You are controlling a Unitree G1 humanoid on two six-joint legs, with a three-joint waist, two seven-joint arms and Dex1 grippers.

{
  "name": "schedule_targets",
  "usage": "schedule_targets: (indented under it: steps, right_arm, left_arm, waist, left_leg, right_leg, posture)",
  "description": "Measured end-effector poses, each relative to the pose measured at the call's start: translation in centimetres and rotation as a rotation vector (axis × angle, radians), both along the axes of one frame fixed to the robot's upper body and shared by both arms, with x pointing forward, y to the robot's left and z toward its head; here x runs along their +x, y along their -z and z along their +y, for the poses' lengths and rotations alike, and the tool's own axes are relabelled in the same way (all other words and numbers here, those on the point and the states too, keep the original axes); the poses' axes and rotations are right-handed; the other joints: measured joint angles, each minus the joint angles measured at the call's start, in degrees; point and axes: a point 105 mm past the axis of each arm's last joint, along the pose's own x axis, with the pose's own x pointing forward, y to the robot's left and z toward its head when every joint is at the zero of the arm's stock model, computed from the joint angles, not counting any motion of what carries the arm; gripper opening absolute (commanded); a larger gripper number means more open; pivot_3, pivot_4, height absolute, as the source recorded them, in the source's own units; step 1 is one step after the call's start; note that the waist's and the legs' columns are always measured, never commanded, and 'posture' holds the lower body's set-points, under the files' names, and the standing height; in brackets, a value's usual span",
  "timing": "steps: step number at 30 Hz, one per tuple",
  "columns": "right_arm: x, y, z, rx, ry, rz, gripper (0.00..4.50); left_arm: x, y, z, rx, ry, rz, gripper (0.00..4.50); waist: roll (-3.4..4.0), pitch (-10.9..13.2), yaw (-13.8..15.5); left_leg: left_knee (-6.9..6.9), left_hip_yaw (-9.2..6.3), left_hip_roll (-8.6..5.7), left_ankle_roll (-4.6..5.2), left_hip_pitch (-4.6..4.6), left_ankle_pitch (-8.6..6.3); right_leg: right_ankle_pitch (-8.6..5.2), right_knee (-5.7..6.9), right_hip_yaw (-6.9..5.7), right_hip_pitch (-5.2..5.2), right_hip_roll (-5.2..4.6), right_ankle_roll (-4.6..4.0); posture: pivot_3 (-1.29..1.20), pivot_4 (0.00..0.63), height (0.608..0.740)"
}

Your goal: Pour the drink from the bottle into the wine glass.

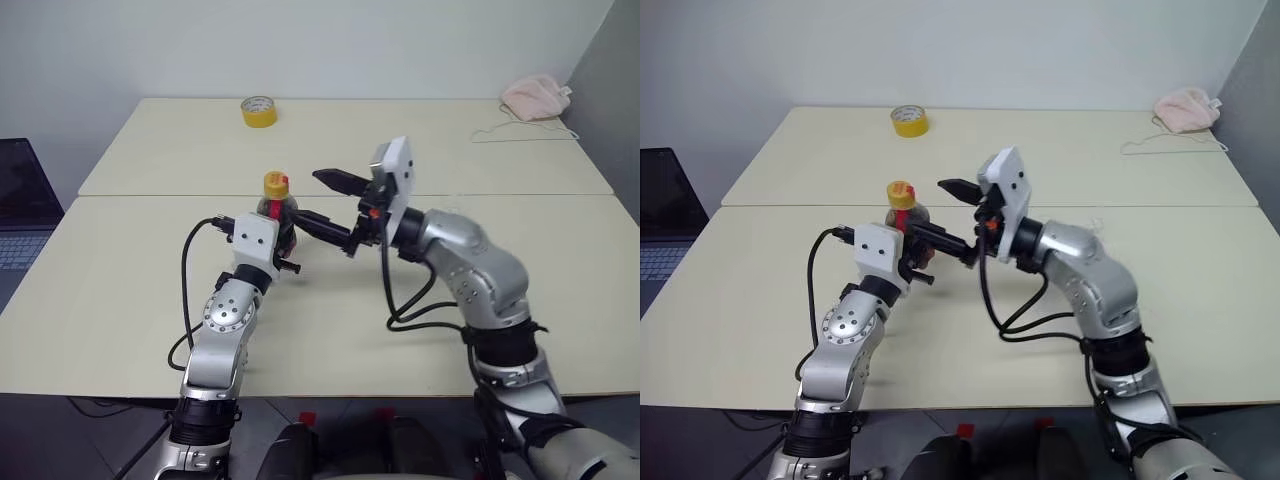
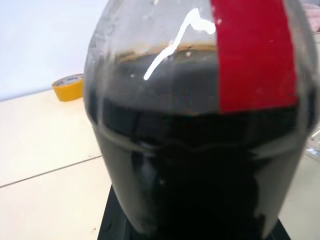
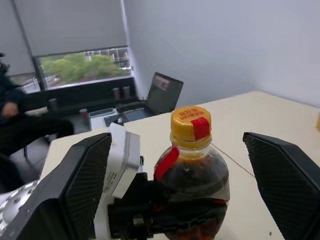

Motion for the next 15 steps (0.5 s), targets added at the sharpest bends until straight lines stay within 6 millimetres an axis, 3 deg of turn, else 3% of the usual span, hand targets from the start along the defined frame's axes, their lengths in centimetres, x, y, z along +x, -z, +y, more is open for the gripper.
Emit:
schedule_targets:
  steps: [7, 15]
  right_arm:
    - [0.5, 0.0, 1.8, -0.008, 0.140, -0.031, 4.50]
    - [1.7, 0.2, 2.2, -0.038, 0.178, -0.030, 4.50]
  left_arm:
    - [0.3, 0.6, 0.3, 0.025, -0.039, 0.006, 0.79]
    - [0.2, 0.7, -0.5, 0.021, -0.027, 0.005, 0.77]
  waist:
    - [0.00, 0.0, 0.0]
    - [0.00, 0.0, -0.1]
  left_leg:
    - [0.02, -0.01, -0.02, 0.00, 0.00, 0.00]
    - [0.01, 0.00, -0.01, 0.00, 0.00, 0.00]
  right_leg:
    - [0.00, -0.01, -0.02, 0.01, 0.00, 0.00]
    - [0.00, -0.01, -0.02, 0.01, 0.00, 0.00]
  posture:
    - [0.00, 0.150, 0.740]
    - [0.00, 0.150, 0.740]
